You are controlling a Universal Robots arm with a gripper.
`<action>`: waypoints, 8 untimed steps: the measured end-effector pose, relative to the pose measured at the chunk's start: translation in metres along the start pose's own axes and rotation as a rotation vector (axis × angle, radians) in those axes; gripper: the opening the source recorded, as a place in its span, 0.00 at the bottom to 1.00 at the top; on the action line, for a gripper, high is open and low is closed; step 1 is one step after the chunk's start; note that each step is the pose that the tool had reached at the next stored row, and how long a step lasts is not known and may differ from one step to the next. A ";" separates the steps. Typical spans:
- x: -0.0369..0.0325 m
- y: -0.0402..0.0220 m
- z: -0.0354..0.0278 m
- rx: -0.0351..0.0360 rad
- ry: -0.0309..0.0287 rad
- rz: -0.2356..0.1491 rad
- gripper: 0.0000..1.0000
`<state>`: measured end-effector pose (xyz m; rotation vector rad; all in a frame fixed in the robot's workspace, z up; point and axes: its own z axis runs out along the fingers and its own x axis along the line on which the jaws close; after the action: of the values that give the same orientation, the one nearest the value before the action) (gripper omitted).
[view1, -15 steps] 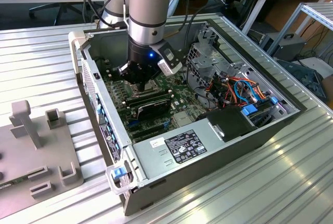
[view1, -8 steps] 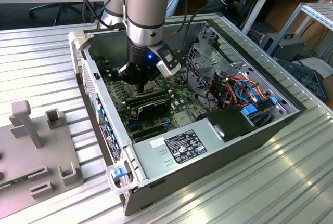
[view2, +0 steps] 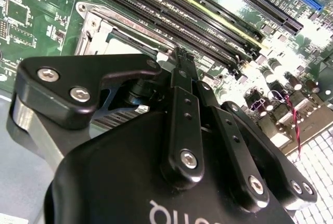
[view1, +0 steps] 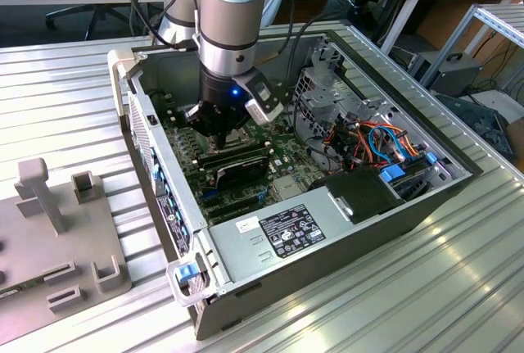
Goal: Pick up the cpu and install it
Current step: 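Install the second cpu locking lever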
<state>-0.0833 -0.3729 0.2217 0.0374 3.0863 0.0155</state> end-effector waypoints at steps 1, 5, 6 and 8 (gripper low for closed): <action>0.0001 0.0000 0.0016 0.0000 -0.0001 0.000 0.11; 0.0002 0.0000 0.0037 -0.0002 -0.0002 0.000 0.11; 0.0003 0.0000 0.0047 0.0000 -0.0002 0.000 0.11; 0.0006 -0.0001 0.0063 0.0000 -0.0001 0.000 0.11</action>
<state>-0.0836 -0.3729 0.2155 0.0374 3.0862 0.0155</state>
